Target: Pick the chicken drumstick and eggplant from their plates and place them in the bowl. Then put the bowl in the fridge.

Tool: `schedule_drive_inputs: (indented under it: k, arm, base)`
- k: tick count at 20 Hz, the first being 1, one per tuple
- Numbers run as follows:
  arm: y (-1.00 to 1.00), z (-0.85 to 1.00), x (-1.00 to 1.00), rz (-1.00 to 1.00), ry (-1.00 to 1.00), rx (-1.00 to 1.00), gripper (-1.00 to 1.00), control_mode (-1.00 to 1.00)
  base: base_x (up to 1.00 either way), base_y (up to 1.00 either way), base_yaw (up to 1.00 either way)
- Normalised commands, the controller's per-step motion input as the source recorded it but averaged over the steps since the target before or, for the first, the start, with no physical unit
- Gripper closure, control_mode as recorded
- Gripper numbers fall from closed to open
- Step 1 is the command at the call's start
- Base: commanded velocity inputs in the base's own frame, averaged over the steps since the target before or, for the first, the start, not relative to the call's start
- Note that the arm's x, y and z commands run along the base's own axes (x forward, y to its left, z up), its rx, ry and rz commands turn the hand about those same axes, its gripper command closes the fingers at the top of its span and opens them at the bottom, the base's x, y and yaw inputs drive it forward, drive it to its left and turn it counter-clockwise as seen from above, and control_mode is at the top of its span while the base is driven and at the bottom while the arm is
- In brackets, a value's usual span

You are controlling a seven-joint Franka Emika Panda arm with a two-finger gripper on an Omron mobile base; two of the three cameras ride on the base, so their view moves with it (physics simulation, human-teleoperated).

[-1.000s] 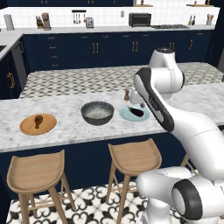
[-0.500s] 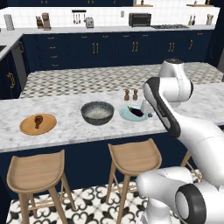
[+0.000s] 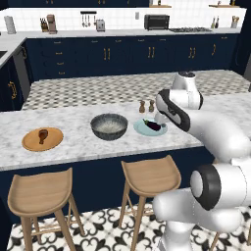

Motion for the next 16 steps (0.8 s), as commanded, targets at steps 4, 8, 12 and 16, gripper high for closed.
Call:
schedule_drive_inputs:
  k: [4,8,12,16]
  arm:
    - [0.0,-0.49,0.9,0.03,0.0,-0.02,-1.0,-1.0]
    - [-0.13,-0.41,0.8,0.08,0.0,0.0,-1.0,-1.0]
    - [-0.23,-0.26,0.73,0.09,0.01,0.0,-1.0,-1.0]
    - [-0.1,-0.2,0.74,0.07,0.0,0.0,-1.0,-1.0]
  base:
    - [0.0,0.0,0.0]
    - [0.0,0.0,0.0]
    - [0.0,0.0,0.0]
    - [0.0,0.0,0.0]
